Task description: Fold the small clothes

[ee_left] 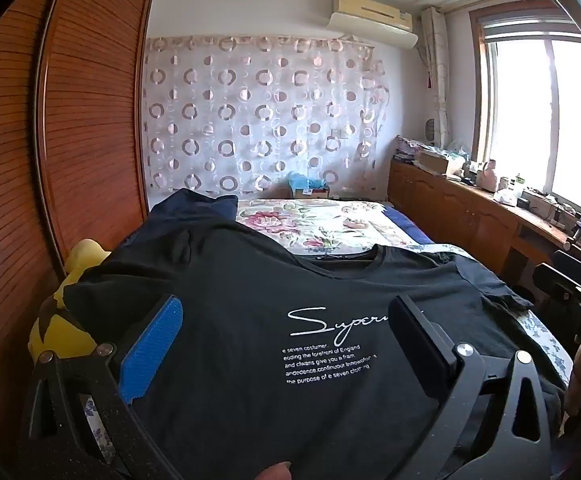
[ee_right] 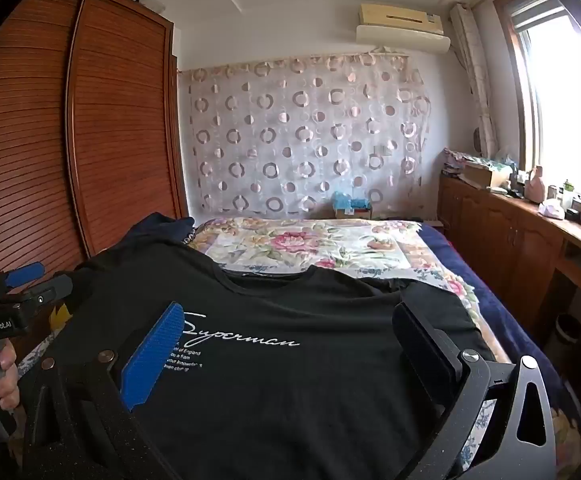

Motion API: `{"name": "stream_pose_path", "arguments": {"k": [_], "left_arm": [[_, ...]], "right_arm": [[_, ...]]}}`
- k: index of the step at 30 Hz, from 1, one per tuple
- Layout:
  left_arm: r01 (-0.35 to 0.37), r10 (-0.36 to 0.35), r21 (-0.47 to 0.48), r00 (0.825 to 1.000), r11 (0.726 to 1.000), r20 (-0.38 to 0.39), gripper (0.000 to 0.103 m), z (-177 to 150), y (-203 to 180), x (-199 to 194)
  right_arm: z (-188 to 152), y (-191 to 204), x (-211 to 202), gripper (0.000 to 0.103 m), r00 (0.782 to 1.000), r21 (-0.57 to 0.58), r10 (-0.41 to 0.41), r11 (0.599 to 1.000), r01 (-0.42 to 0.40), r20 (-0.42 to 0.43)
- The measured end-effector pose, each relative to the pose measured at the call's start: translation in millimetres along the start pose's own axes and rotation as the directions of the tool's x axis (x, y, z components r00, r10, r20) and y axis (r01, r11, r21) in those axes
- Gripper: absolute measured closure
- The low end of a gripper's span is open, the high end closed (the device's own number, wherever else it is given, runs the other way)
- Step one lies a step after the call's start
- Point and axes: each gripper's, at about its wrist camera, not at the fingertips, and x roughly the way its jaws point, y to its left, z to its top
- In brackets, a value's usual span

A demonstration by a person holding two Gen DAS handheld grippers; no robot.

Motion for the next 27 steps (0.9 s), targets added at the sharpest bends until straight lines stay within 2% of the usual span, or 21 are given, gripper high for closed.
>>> {"name": "stream_pose_path", "arguments": {"k": [27], "left_arm": [[-0.003,0.003,0.01,1.0,1.0,0.001,0.0,0.0,-1.2,0.1]], "right_arm": [[0.7,4.0,1.9,0.0,1.0,-0.003,0.002,1.0,-0.002,-0.003]]}}
